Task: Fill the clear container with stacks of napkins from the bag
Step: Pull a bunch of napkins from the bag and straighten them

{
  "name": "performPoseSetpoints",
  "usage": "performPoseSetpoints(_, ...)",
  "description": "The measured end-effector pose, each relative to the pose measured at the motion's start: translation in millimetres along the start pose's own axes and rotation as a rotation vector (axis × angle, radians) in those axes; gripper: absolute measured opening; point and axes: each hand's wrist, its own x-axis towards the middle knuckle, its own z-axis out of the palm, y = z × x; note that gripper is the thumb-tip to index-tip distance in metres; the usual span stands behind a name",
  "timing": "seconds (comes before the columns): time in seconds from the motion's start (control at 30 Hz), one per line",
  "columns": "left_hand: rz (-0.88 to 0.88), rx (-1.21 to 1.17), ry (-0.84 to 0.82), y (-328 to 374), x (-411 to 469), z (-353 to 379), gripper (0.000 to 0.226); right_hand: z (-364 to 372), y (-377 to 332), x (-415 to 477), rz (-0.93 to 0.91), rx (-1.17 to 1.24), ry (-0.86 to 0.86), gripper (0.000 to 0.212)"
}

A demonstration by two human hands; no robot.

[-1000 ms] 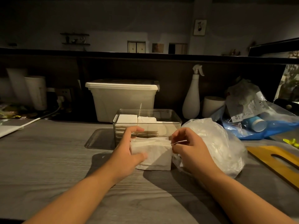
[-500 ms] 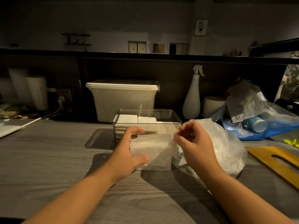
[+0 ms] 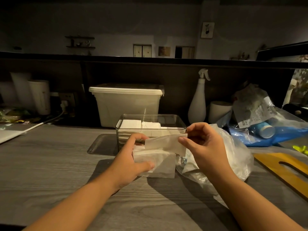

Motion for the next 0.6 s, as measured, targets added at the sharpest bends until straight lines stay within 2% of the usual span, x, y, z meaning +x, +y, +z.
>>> performPoseSetpoints(0.07,0.003,-0.002,0.004,-1,1,0,0.064,1,1,0,0.006,-0.058,-0.020,0.030)
performPoseSetpoints(0.17,0.002,0.011,0.016,-3,3,0,0.060,2,5,0,0.116,-0.152,-0.115,0.034)
performPoseSetpoints(0.23,0.009,0.015,0.022,-4,4,0,0.057,3,9,0,0.167,-0.184,-0.168,0.027)
performPoseSetpoints(0.33,0.024,0.020,0.027,-5,4,1,0.052,-1,10,1,0.081,-0.176,-0.118,0.013)
performPoseSetpoints(0.4,0.029,0.043,0.042,-5,4,1,0.049,-3,2,1,0.036,-0.027,-0.079,0.011)
performPoseSetpoints(0.47,0.032,0.057,0.063,-5,4,1,0.048,-5,-7,1,0.053,0.160,-0.114,0.016)
performPoseSetpoints(0.6,0.013,0.093,0.074,-4,6,1,0.044,-4,-14,-1,0.151,0.380,-0.391,0.013)
